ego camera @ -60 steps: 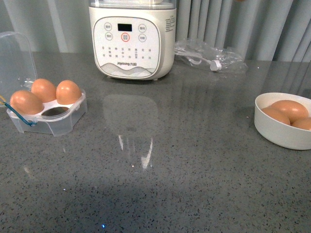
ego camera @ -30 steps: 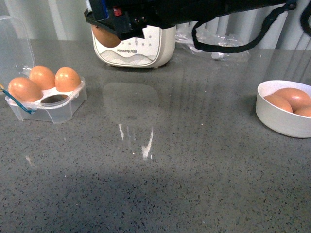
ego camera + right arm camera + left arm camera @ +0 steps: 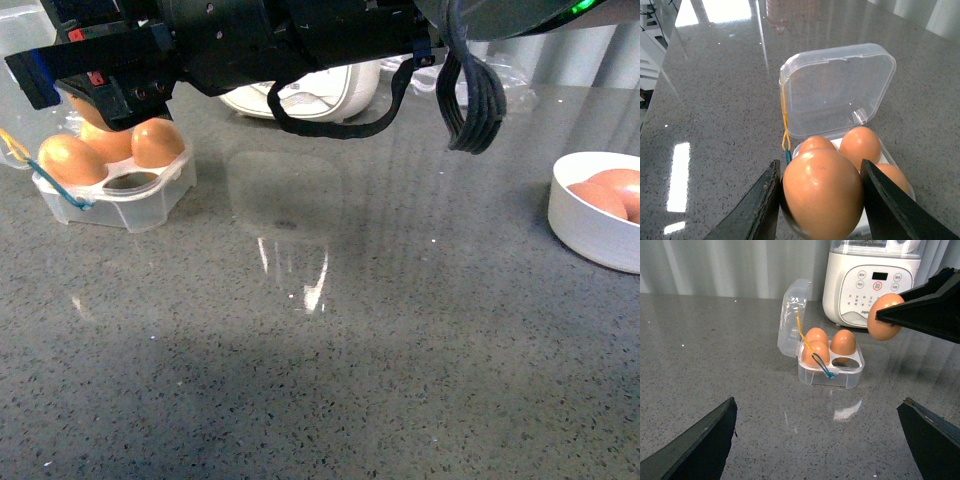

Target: Put egg into box

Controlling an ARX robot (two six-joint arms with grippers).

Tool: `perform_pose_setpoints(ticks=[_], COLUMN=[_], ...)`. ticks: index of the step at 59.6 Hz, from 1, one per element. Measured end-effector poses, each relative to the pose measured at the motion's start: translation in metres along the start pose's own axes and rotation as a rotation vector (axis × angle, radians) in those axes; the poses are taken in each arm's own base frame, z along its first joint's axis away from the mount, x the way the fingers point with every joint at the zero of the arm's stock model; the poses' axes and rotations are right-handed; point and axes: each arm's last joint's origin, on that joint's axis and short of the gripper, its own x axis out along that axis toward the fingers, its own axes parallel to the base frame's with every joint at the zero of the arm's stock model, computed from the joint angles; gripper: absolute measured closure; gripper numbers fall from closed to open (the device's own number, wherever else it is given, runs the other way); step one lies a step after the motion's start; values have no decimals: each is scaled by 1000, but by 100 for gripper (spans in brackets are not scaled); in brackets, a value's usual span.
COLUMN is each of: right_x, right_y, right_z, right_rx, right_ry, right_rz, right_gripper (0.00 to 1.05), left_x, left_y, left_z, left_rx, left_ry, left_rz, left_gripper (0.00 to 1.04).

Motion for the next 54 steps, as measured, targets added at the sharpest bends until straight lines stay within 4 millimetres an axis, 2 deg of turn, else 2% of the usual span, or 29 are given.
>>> perform_pose_setpoints(ticks=[22,36,54], right_x=[26,31,36], right_y=[3,3,2], right_z=[-1,-2,-13], right_rx=[-11,-11,1], right_ry=[2,6,33], right_rz=[-23,-30,-44], right_gripper=[64,64,65], left_x=[0,0,0], left_y=[0,0,0], left_z=[0,0,0], left_rx=[0,0,0], left_ry=[0,0,0], left_rz=[0,0,0], left_gripper=[7,7,7])
